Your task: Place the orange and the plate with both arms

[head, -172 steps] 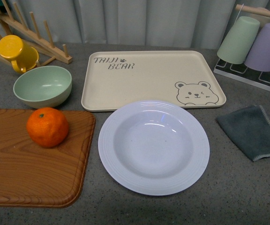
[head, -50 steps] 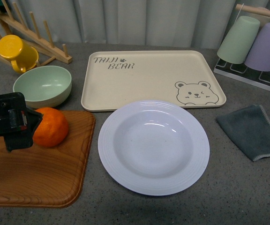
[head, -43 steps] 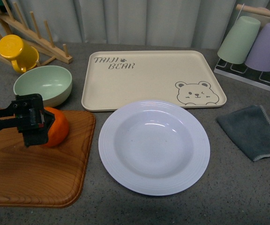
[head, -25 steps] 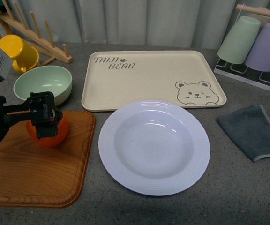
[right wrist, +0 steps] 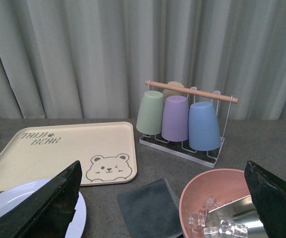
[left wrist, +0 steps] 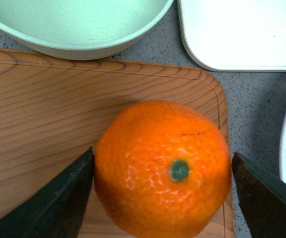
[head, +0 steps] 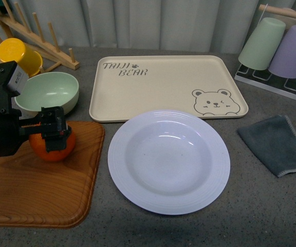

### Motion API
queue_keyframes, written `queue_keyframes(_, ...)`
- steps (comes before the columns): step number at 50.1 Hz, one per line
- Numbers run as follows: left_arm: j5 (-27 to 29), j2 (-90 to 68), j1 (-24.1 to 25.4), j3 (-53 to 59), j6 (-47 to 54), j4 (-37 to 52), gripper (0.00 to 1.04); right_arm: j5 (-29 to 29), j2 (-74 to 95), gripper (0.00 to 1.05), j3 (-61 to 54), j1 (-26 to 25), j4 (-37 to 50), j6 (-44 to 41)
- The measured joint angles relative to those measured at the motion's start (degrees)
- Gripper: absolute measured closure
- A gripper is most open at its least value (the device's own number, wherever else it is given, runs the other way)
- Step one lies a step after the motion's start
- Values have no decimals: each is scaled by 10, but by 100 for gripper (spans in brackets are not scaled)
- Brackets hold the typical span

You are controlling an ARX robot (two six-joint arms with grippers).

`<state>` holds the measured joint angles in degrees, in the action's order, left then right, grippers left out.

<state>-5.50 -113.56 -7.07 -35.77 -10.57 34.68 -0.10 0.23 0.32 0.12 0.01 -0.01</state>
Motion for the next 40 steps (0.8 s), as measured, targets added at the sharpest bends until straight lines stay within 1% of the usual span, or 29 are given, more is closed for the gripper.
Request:
queue_keyframes(3, -1, -2, 2, -2, 0, 0, 32, 0, 0, 9, 0, 0, 0, 0)
queue_keyframes(6, -1, -3, 2, -2, 0, 0, 37, 0, 0, 9, 0, 0, 0, 0)
queue_keyframes(15, 0, 0, 2, -2, -3, 2, 40, 0, 0, 9, 0, 0, 0, 0)
queue_keyframes(18, 6, 16, -5, 0, -12, -2, 40, 0, 0, 9, 0, 0, 0, 0)
queue_keyframes(20, 19, 32, -16, 0, -13, 0, 40, 0, 0, 9, 0, 0, 0, 0)
queue_keyframes(28, 41, 57, -77, -4, -46, 6, 40, 0, 0, 9, 0, 0, 0, 0)
queue_keyframes(30, 46, 56, -101, -6, -59, 6, 40, 0, 0, 9, 0, 0, 0, 0)
queue_keyframes(35, 61, 43, -176, -18, -91, 6, 40, 0, 0, 9, 0, 0, 0, 0)
queue_keyframes(40, 66, 27, -225, -36, -113, 7, 40, 0, 0, 9, 0, 0, 0, 0)
